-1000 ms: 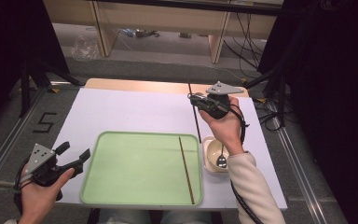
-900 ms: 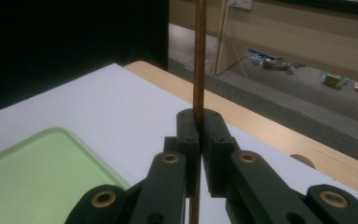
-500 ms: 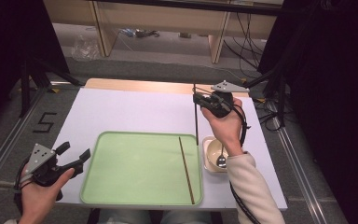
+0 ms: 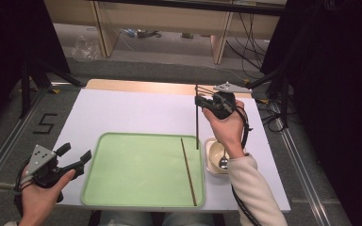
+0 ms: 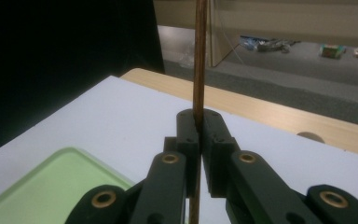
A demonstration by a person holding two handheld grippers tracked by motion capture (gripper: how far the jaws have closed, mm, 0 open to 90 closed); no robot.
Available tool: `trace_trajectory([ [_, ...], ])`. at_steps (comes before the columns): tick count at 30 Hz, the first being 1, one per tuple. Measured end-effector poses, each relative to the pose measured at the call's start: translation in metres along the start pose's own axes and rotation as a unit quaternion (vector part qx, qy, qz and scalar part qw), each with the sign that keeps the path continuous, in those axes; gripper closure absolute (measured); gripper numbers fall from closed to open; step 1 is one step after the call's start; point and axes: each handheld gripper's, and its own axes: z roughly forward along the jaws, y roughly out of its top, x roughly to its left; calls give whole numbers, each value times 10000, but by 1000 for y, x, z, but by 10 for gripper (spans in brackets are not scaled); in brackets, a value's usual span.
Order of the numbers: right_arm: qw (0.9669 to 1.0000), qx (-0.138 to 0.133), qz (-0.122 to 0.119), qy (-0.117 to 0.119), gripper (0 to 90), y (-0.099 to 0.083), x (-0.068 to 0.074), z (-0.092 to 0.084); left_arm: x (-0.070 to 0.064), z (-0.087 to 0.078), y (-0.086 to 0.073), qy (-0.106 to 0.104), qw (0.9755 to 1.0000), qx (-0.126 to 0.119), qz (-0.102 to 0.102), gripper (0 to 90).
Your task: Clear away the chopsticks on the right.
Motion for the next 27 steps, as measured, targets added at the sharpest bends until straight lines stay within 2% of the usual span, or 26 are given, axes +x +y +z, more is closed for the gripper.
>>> trace_trajectory([
  [5, 9996, 76, 279, -13, 874, 0, 0, 0, 0, 0, 0, 7, 10000, 1, 7, 210],
  [6, 9993, 129, 320, -123, 874, 0, 0, -2, 0, 0, 0, 7, 10000, 0, 9, 210],
  [8, 9987, 138, 481, -102, 874, 0, 1, -2, 0, 0, 0, 8, 10000, 1, 13, 210],
  [10, 9981, 153, 575, -182, 874, -1, 0, -2, 0, 0, 0, 7, 10000, 3, 12, 210],
  [11, 9972, 243, 685, -184, 874, -1, 1, -2, 0, 0, 0, 9, 10000, 2, 10, 210],
  [12, 9975, 245, 645, -166, 874, -1, 0, -1, 0, 0, 0, 12, 10000, 1, 20, 210],
  [18, 9944, 461, 926, -225, 874, -2, -1, 0, 0, 0, 0, 10, 10000, 5, 17, 210],
  [21, 9933, 606, 913, -355, 874, -3, -2, 1, 1, 0, 0, 11, 10000, 7, 21, 210],
  [23, 9923, 677, 981, -350, 874, -3, -2, 2, 1, 0, 0, 9, 10000, 17, 26, 210],
  [24, 9903, 737, 1117, -371, 874, -4, 0, 2, 1, 0, 0, 8, 10000, 19, 23, 210],
  [25, 9915, 749, 994, -369, 874, -4, -2, 2, 0, 0, 0, 8, 10000, 19, 19, 210],
  [27, 9909, 789, 1027, -374, 874, -5, -2, 3, 1, 0, 0, 6, 10000, 19, 19, 211],
])
